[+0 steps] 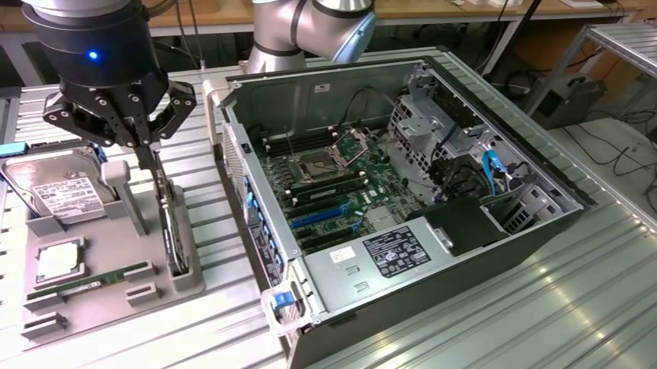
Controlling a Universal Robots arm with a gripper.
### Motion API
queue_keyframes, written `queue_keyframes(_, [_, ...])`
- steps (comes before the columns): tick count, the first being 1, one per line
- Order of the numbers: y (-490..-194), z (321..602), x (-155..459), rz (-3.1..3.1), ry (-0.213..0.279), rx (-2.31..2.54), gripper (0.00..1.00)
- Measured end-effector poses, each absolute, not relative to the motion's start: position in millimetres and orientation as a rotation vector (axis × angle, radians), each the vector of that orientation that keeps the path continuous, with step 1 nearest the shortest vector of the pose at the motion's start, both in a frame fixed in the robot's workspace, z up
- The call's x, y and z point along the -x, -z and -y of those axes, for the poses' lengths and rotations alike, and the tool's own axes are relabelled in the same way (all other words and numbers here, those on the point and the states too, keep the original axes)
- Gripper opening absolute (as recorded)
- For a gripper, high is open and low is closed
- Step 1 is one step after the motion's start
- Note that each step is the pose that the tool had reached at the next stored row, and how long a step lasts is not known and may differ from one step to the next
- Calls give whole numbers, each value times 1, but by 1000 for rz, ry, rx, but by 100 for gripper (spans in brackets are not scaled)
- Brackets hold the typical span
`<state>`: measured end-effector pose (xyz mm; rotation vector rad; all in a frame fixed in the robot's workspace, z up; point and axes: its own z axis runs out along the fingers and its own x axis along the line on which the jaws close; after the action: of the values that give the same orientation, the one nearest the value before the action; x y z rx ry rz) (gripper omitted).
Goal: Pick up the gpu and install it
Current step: 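Pick up the gpu and move the gpu toward the slot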
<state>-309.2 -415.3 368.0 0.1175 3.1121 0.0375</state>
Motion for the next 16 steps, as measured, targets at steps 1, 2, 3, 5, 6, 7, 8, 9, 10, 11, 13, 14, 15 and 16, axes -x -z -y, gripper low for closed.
queue_keyframes(1, [-368, 415, 309, -3112, -37, -118, 11])
queue_keyframes(2, [-368, 415, 309, -3112, -37, -118, 11])
queue_keyframes(3, [-368, 415, 309, -3112, -37, -118, 11])
queue_keyframes(5, [-368, 415, 309, -3112, -37, -118, 11])
queue_keyframes(6, [-368, 415, 309, -3112, -37, -118, 11])
queue_keyframes(7, [-368, 415, 309, -3112, -37, -117, 11])
queue_keyframes(8, [-368, 415, 309, -3112, -37, -118, 11])
queue_keyframes(9, [-368, 415, 309, -3112, -37, -118, 17])
queue_keyframes(10, [-368, 415, 309, -3112, -37, -117, 24])
queue_keyframes(11, [-368, 415, 309, -3112, -38, -118, 30])
queue_keyframes(13, [-368, 415, 309, -3112, -37, -118, 36])
queue_keyframes(14, [-367, 415, 309, -3112, -37, -118, 42])
queue_keyframes(15, [-366, 415, 309, -3112, -36, -118, 42])
queue_keyframes(16, [-363, 415, 310, -3110, -36, -118, 42])
